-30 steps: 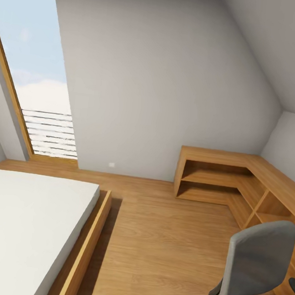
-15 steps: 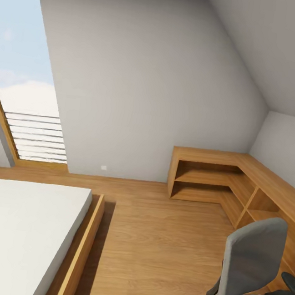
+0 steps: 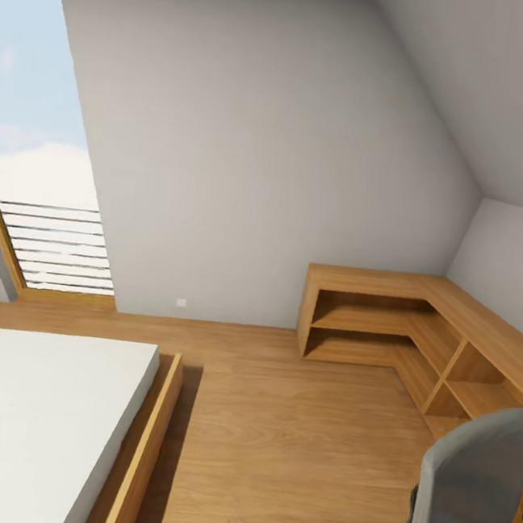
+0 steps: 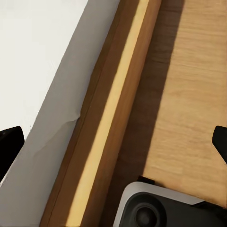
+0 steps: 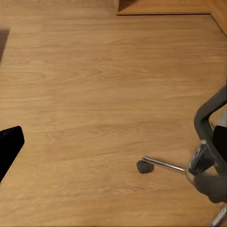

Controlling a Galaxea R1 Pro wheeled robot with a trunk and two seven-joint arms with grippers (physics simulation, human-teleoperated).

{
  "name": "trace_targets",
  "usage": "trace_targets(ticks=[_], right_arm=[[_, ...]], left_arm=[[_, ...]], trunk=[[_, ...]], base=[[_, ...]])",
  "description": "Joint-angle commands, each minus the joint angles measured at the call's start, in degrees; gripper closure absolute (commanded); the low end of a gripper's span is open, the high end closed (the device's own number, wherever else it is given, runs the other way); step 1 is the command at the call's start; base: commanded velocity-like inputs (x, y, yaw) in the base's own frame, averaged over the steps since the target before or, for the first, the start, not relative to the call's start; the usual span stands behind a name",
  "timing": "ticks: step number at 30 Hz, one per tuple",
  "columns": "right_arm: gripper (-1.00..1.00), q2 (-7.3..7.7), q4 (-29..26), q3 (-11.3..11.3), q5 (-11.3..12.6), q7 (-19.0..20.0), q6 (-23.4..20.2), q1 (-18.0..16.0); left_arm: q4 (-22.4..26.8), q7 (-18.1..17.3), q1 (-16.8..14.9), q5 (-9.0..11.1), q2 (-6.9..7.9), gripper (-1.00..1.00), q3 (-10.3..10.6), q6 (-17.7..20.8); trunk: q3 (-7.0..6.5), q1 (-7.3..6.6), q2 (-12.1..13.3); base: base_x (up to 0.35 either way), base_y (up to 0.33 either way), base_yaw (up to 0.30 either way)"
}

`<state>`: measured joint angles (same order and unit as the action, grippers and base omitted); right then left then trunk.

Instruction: In the bedroom, organize the workspace by keeping the computer under the desk, ensuring the monitor is on the desk, placing the keyboard on the desk next to the monitor, placing the mouse on the desk next to the keyboard, moving the folder from the swivel chair onto the desk next to the mouse, stacking the notebook on top of the folder with the pen on top of the notebook, and positioning the swivel chair next to the desk.

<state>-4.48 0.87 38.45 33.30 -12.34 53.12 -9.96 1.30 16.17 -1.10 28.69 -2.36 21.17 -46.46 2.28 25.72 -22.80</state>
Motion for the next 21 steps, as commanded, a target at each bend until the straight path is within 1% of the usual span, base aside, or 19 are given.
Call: trace_targets(ticks=[1,21], right_arm=[[-1.0,-0.05,0.1,0.5,0.2,-0.3,0.1,-0.1],[-1.0,-0.08,0.1,0.5,0.2,-0.3,0.1,-0.1]], left_arm=[[0.0,0.4,0.0,0.2,-0.01,-1.0,0.5,-0.1],[0.0,0.3,0.0,0.1,-0.01,-1.0,0.5,0.0]], trunk=[[0.13,0.07,-0.1],[0.13,0.07,-0.1]], base=[[0.315,0.03,-0.001],[0.32,0.005,0.0]])
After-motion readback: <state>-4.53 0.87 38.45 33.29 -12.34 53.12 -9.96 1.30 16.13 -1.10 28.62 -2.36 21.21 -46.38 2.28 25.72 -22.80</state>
